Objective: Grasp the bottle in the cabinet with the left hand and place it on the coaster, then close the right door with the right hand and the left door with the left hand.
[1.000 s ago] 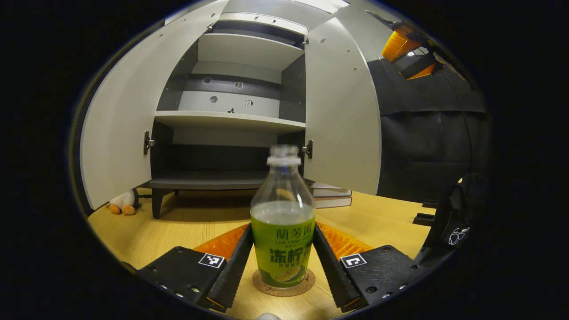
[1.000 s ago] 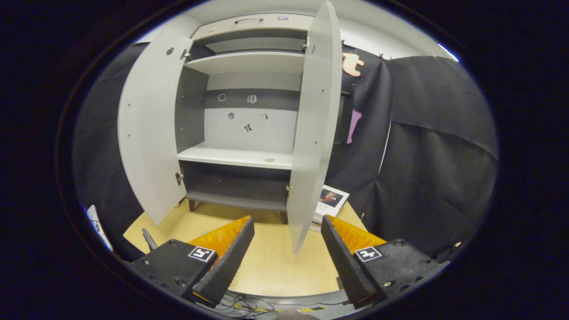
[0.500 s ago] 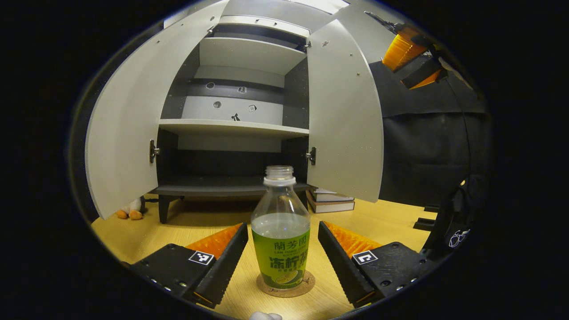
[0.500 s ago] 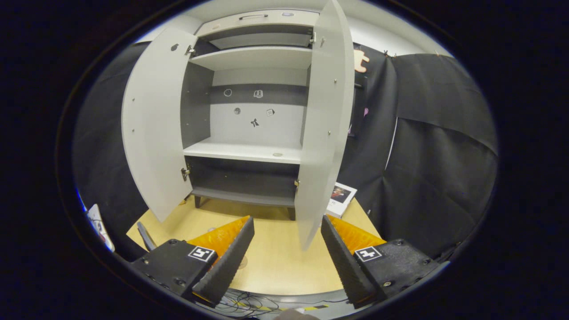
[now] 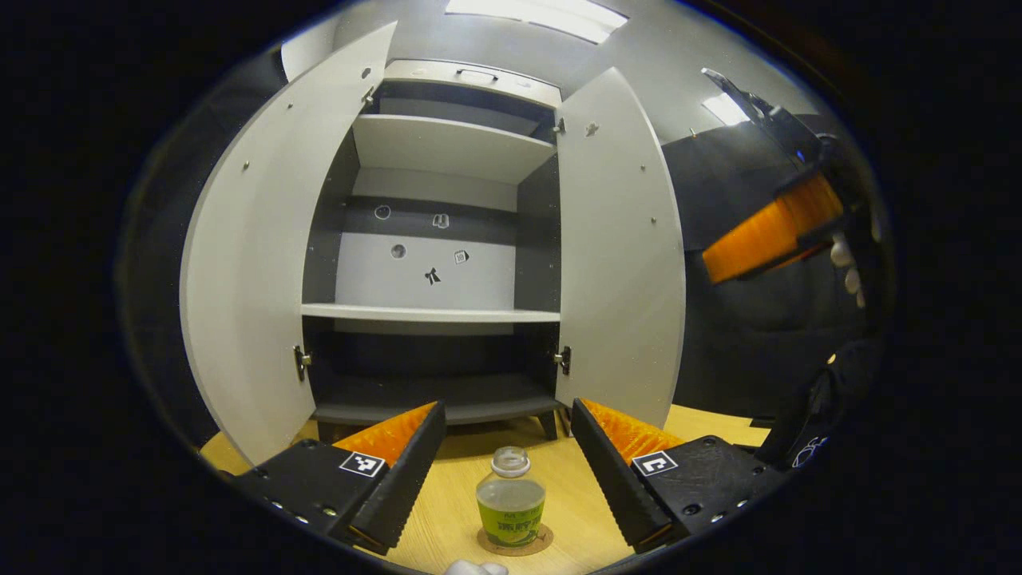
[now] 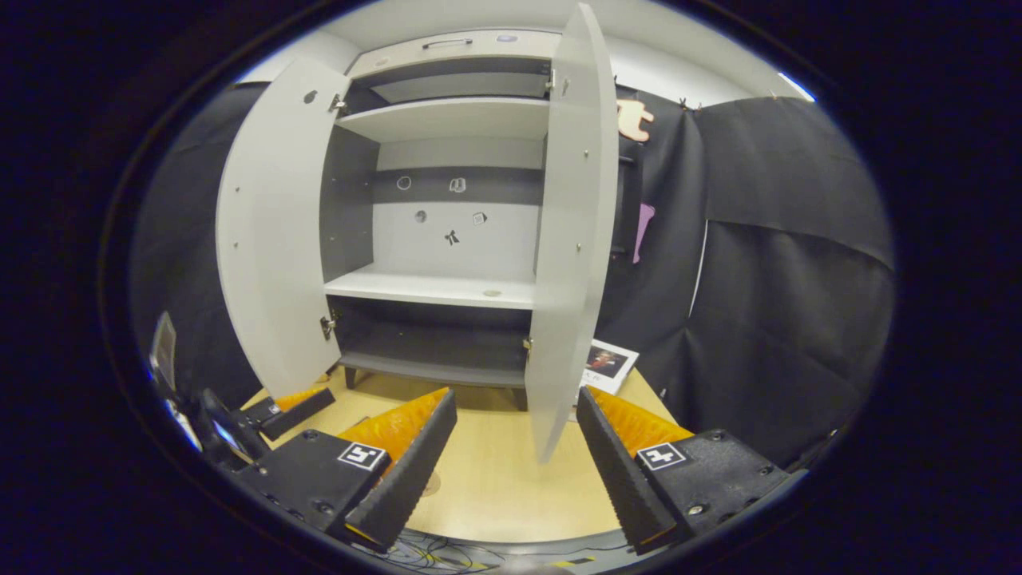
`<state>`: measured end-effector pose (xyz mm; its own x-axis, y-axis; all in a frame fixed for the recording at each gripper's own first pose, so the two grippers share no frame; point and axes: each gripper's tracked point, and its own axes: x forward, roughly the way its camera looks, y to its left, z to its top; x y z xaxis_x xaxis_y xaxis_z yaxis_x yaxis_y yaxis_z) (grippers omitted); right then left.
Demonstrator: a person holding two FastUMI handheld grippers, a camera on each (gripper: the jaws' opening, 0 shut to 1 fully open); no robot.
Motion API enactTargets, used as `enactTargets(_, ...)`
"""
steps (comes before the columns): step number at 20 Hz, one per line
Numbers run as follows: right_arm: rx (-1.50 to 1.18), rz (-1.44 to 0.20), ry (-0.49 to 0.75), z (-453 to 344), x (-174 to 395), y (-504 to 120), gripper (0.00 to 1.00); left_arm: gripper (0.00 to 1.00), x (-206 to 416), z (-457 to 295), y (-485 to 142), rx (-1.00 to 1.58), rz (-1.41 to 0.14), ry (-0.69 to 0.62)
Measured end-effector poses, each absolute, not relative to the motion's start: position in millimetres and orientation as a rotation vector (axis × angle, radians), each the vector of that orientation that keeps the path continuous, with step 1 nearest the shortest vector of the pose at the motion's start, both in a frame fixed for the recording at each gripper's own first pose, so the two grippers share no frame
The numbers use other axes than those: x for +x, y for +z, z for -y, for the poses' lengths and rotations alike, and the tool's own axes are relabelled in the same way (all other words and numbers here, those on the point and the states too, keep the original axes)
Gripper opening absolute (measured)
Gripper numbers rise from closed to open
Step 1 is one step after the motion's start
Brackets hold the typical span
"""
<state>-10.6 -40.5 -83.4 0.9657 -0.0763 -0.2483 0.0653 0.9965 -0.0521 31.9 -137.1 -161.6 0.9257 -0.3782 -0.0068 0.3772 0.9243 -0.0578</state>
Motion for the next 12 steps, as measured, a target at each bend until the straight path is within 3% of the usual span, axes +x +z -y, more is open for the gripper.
enactTargets(6,0.000,-0.136,-0.028,37,14,-41,1.00,0.96,11,68,-83,-0.034,-0.058,-0.200)
enactTargets(12,0.025,-0.049,-0.009,39,19,-6,0.99,0.96,-24,-13,-46,-0.018,-0.095,-0.003)
